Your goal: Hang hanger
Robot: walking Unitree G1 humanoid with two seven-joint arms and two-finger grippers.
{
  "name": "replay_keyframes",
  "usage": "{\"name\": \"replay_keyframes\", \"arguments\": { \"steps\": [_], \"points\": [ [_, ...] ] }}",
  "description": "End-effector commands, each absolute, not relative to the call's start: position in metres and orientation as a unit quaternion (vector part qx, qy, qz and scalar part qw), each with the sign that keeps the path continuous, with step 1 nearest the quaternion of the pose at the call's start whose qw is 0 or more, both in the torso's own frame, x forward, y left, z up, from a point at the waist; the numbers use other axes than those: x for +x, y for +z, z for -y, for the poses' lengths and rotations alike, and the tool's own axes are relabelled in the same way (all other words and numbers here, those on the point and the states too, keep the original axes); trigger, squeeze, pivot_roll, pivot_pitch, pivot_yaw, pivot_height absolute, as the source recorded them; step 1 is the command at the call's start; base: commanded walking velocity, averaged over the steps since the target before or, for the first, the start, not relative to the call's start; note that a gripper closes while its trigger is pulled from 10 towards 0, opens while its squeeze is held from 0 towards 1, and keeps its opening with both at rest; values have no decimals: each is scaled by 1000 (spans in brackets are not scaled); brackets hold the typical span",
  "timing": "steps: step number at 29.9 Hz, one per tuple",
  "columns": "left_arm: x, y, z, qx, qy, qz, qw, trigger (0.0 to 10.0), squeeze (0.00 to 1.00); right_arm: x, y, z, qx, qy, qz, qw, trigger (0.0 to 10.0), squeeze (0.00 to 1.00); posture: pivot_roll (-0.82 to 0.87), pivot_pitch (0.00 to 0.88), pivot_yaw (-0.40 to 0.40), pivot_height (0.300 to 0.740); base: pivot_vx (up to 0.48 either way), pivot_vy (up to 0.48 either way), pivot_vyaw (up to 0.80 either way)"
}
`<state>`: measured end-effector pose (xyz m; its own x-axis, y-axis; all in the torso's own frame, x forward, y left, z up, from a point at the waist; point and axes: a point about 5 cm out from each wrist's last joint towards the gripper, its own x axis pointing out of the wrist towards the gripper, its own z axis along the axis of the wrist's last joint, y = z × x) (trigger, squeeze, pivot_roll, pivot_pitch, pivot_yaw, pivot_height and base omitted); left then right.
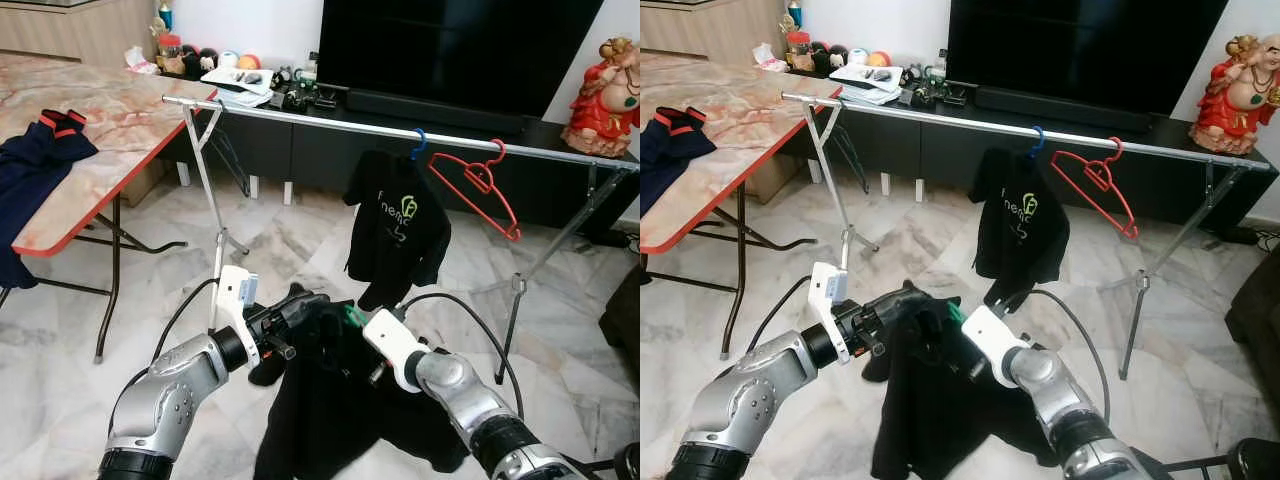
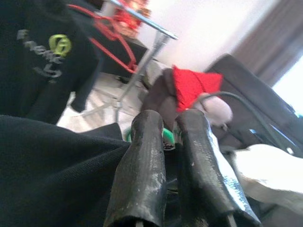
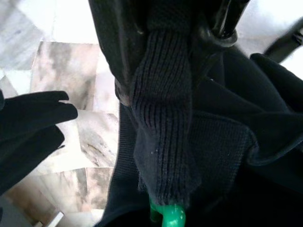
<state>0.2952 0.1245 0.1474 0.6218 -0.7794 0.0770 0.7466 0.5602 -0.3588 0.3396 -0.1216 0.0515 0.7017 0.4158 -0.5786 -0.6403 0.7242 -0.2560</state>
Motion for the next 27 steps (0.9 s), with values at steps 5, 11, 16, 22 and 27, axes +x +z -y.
{"name": "replay_keyframes", "arguments": {
  "steps": [5,11,16,22,27],
  "points": [
    [286,157,-116,-169,-478,-42,861,0,0,346,57,118,-141,245,-234,930,0,0,140,31,-90,740,0,0,0],
    [291,130,-131,-106,-418,-98,897,3569,0,358,77,115,-44,230,-189,954,0,0,135,33,-89,740,0,0,0],
    [283,128,-135,-107,-435,-103,888,5882,0,361,78,122,-68,209,-188,957,0,0,132,35,-90,740,0,0,0],
    [274,130,-135,-97,-469,-99,872,9255,1000,364,83,122,-62,199,-180,961,0,0,143,35,-92,740,0,0,0],
    [271,129,-132,-95,-486,-103,863,9569,1000,368,90,121,-72,198,-159,965,0,0,143,34,-93,740,0,0,0]
  ]
}}
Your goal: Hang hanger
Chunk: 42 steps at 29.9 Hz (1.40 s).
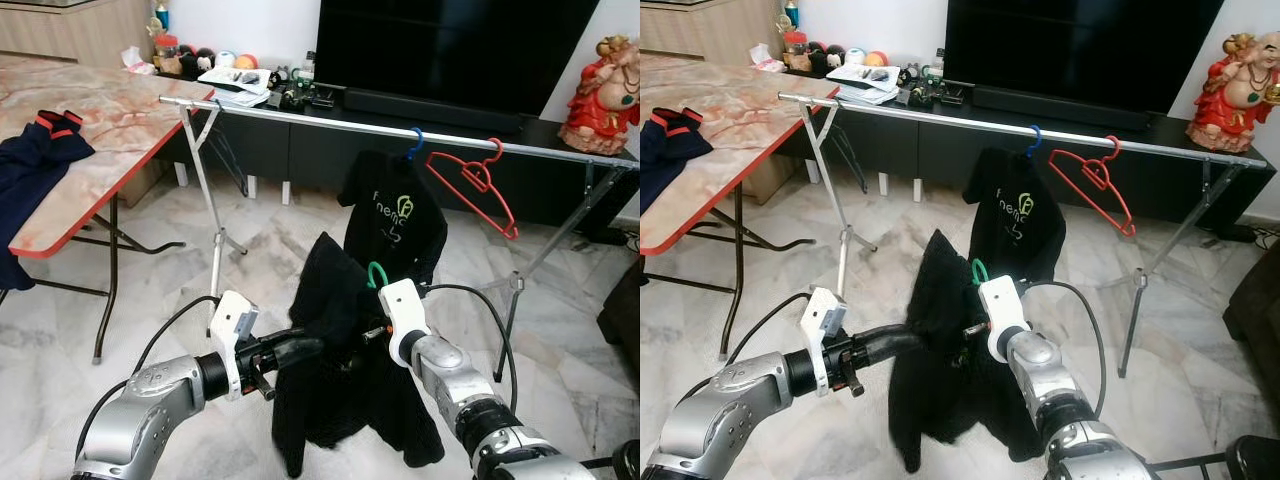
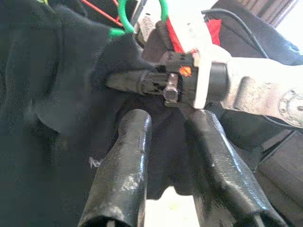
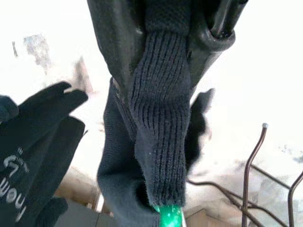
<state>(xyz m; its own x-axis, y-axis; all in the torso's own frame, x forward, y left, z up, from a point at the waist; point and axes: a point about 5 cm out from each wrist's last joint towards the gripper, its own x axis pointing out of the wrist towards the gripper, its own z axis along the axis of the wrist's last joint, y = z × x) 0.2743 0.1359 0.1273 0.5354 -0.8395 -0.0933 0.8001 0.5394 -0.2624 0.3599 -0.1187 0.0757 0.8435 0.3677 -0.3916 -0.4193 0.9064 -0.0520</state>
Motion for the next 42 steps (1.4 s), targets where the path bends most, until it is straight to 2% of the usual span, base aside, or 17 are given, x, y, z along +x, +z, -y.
{"name": "replay_keyframes", "arguments": {
  "steps": [1,3,6,7,8,11,12,15,17,19,23,24,30,33,40,41,42],
  "points": [
    [271,129,-133,-90,-482,-103,865,9529,1000,368,91,121,-79,203,-157,963,0,0,143,34,-93,740,0,0,0],
    [273,127,-136,-80,-475,-108,870,9608,1000,368,91,121,-88,221,-155,959,0,0,144,33,-93,740,0,0,0],
    [279,124,-145,-53,-449,-114,885,9647,1000,364,91,122,-122,278,-148,941,0,0,144,33,-93,740,0,0,0],
    [280,125,-151,-42,-443,-114,888,9843,1000,361,89,128,-143,314,-149,927,0,0,145,33,-96,740,0,0,0],
    [280,125,-151,-42,-443,-114,888,9843,1000,361,89,128,-143,314,-149,927,0,0,145,33,-96,740,0,0,0],
    [280,126,-158,-19,-437,-119,892,9961,1000,351,83,137,-189,388,-160,888,0,0,145,34,-98,740,0,0,0],
    [280,127,-161,-10,-440,-121,890,10000,1000,345,79,146,-220,420,-172,864,0,0,145,34,-98,740,0,0,0],
    [277,129,-163,-2,-454,-118,883,10000,1000,338,75,160,-263,458,-196,826,0,0,140,32,-97,740,0,0,0],
    [276,129,-163,4,-457,-119,881,10000,1000,337,76,161,-269,472,-198,816,0,0,140,32,-97,740,0,0,0],
    [276,127,-165,32,-462,-125,878,10000,1000,333,77,161,-277,517,-201,784,0,0,137,31,-94,740,0,0,0],
    [277,126,-166,52,-466,-126,874,10000,1000,330,78,158,-283,545,-203,762,0,0,137,30,-94,740,0,0,0],
    [277,125,-166,71,-475,-130,867,10000,1000,328,78,156,-292,563,-201,747,0,0,140,29,-94,740,0,0,0],
    [276,113,-166,157,-504,-168,833,10000,1000,328,85,143,-290,600,-177,725,0,0,145,24,-90,740,0,0,0],
    [274,112,-165,166,-521,-170,820,10000,1000,327,87,139,-292,615,-169,713,0,0,142,22,-88,740,0,0,0],
    [284,119,-168,189,-501,-140,833,10000,1000,324,90,137,-291,638,-156,695,0,0,136,13,-78,740,0,0,0],
    [287,121,-168,185,-495,-135,838,10000,251,323,90,137,-290,641,-155,694,0,0,134,11,-77,740,0,0,0],
    [287,122,-168,180,-497,-133,838,10000,0,323,91,138,-289,643,-153,693,0,0,134,9,-75,740,0,0,0]
  ]
}}
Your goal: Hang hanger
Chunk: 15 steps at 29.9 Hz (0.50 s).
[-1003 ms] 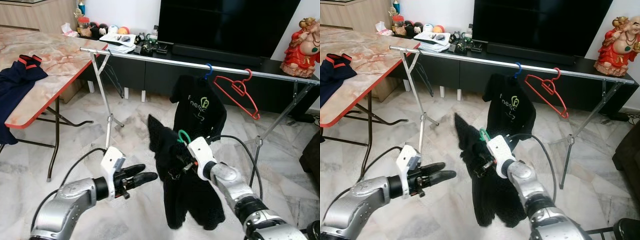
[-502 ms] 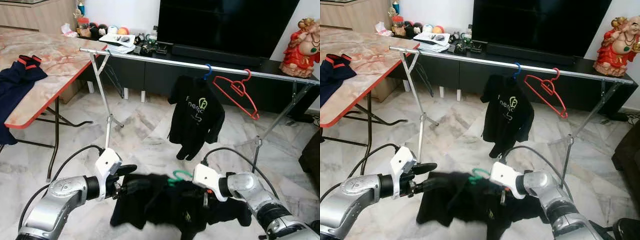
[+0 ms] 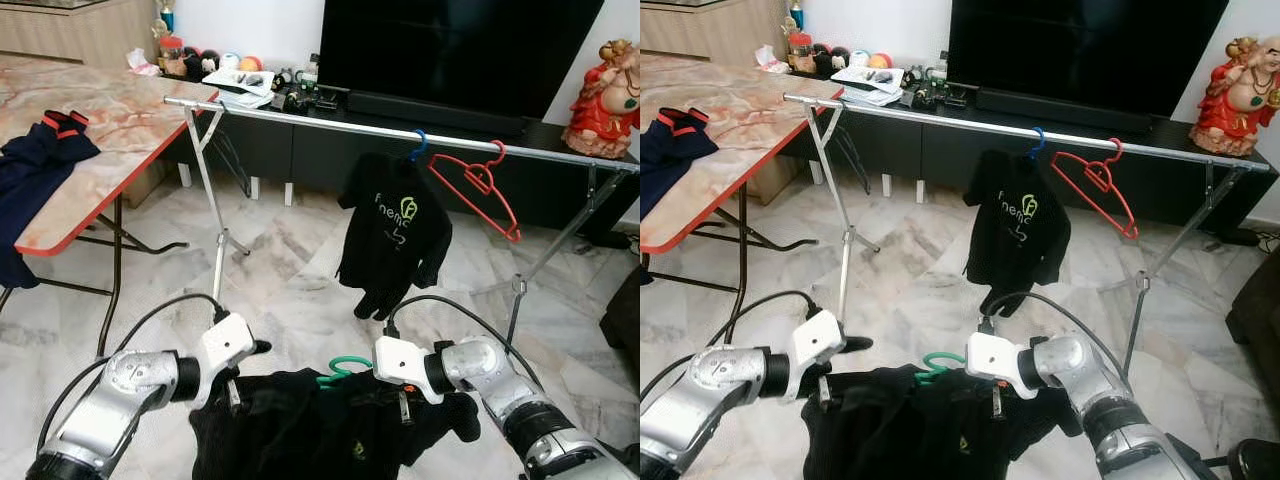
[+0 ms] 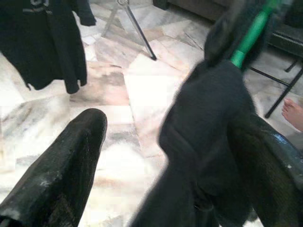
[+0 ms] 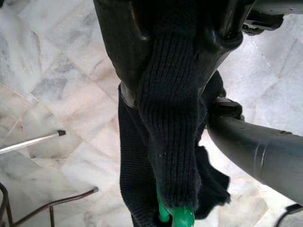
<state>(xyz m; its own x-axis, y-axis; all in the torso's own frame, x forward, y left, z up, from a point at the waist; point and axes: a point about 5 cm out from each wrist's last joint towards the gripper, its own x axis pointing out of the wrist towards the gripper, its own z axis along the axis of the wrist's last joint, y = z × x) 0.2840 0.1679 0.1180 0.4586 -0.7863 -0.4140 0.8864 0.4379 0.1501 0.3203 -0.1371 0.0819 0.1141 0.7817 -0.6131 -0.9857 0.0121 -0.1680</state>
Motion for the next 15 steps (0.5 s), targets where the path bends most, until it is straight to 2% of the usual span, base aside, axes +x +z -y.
{"name": "replay_keyframes", "arguments": {
  "steps": [1,5,7,15],
  "points": [
    [288,123,-168,177,-499,-133,838,10000,0,323,91,138,-289,645,-152,691,0,0,134,9,-75,740,0,0,0],
    [281,121,-167,162,-531,-150,818,10000,0,322,93,136,-288,650,-143,689,0,0,132,2,-67,740,0,0,0],
    [272,117,-165,148,-568,-170,792,10000,0,323,96,134,-287,651,-135,689,0,0,132,0,-62,740,0,0,0],
    [266,109,-161,131,-594,-187,771,10000,0,324,102,127,-282,664,-116,682,0,0,131,16,-60,740,0,0,0]
  ]
}}
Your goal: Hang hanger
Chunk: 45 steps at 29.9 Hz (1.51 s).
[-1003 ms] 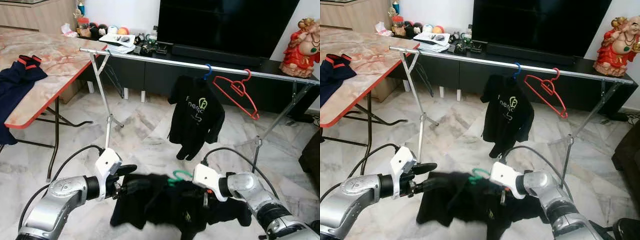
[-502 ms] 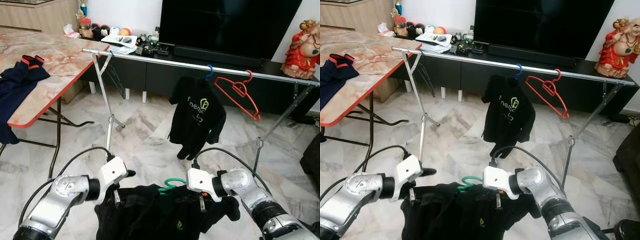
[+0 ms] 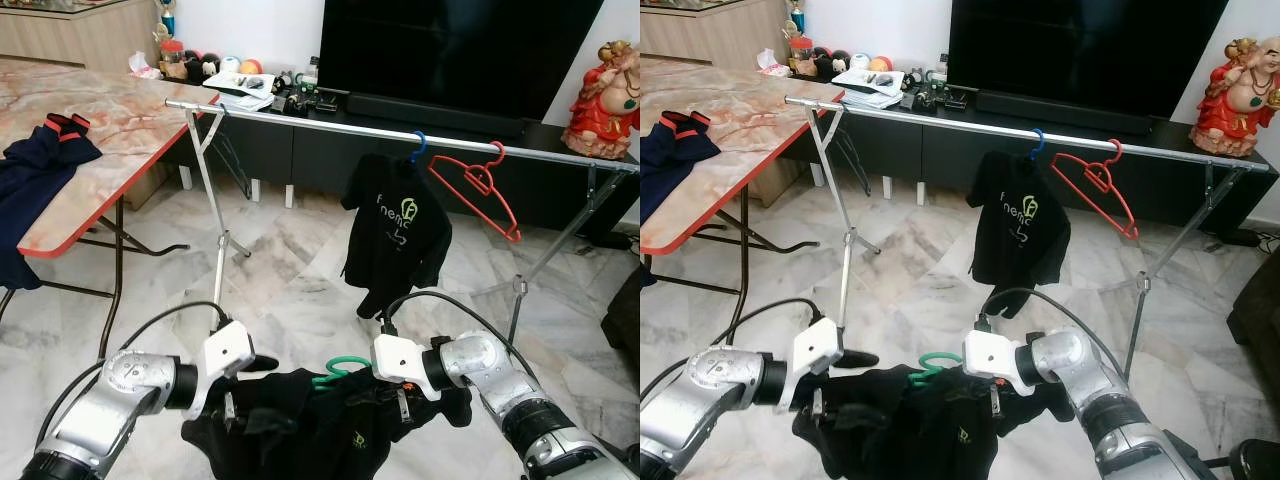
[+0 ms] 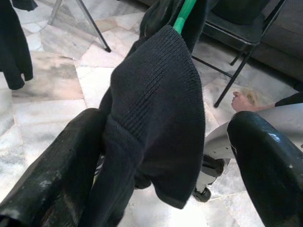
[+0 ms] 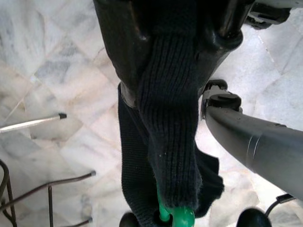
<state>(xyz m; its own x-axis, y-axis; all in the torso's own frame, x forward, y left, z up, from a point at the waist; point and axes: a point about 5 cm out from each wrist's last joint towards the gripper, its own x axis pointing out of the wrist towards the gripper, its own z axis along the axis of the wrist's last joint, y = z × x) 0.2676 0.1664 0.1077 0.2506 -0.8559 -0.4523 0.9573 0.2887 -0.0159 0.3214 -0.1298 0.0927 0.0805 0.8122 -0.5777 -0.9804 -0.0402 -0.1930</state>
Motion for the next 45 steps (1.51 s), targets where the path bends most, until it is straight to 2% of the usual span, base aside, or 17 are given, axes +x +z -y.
{"name": "replay_keyframes", "arguments": {
  "steps": [1,10,15,19,22,23,24,25,26,27,28,29,30,42,43,44,45],
  "points": [
    [267,109,-160,131,-594,-188,771,10000,0,324,103,126,-281,667,-114,681,0,0,131,17,-60,740,0,0,0],
    [270,110,-151,121,-602,-181,768,10000,0,322,106,117,-273,685,-105,667,0,0,129,29,-57,740,0,0,0],
    [270,111,-150,120,-601,-179,770,9412,0,320,106,110,-269,694,-103,660,0,0,132,33,-56,740,0,0,0],
    [271,111,-150,123,-597,-177,773,10000,0,319,106,106,-265,699,-101,656,0,0,132,33,-56,740,0,0,0],
    [272,111,-150,122,-595,-176,775,9098,0,318,106,102,-264,703,-100,653,0,0,134,37,-56,740,0,0,0],
    [273,111,-149,123,-593,-175,776,7647,0,317,106,101,-263,706,-99,650,0,0,134,37,-56,740,0,0,0],
    [273,110,-149,123,-592,-176,777,7451,0,317,106,100,-263,707,-99,649,0,0,134,37,-56,740,0,0,0],
    [273,110,-149,123,-591,-176,778,5176,0,317,106,99,-263,708,-99,647,0,0,134,37,-56,740,0,0,0],
    [273,110,-149,123,-591,-176,778,4471,0,317,106,98,-263,708,-99,648,0,0,134,37,-56,740,0,0,0],
    [273,110,-149,124,-590,-176,778,4471,0,317,106,98,-263,707,-98,649,0,0,134,37,-56,740,0,0,0],
    [274,110,-148,124,-590,-177,778,2549,0,318,107,97,-263,706,-97,650,0,0,133,39,-56,740,0,0,0],
    [274,110,-148,124,-590,-177,778,2549,0,318,107,97,-263,706,-97,650,0,0,133,39,-56,740,0,0,0],
    [274,110,-148,125,-590,-178,778,0,0,319,108,96,-263,705,-96,651,0,0,133,39,-56,740,0,0,0],
    [273,108,-147,129,-590,-183,776,78,0,322,114,91,-264,704,-88,653,0,0,132,41,-54,740,0,0,0],
    [273,108,-146,130,-591,-184,775,1137,0,322,115,90,-264,705,-87,653,0,0,133,41,-53,740,0,0,0],
    [273,108,-146,130,-591,-184,775,1137,0,322,115,90,-264,705,-87,653,0,0,133,41,-53,740,0,0,0],
    [273,108,-146,130,-591,-185,774,4196,0,322,116,89,-265,705,-86,652,0,0,133,41,-53,740,0,0,0]
  ]
}}
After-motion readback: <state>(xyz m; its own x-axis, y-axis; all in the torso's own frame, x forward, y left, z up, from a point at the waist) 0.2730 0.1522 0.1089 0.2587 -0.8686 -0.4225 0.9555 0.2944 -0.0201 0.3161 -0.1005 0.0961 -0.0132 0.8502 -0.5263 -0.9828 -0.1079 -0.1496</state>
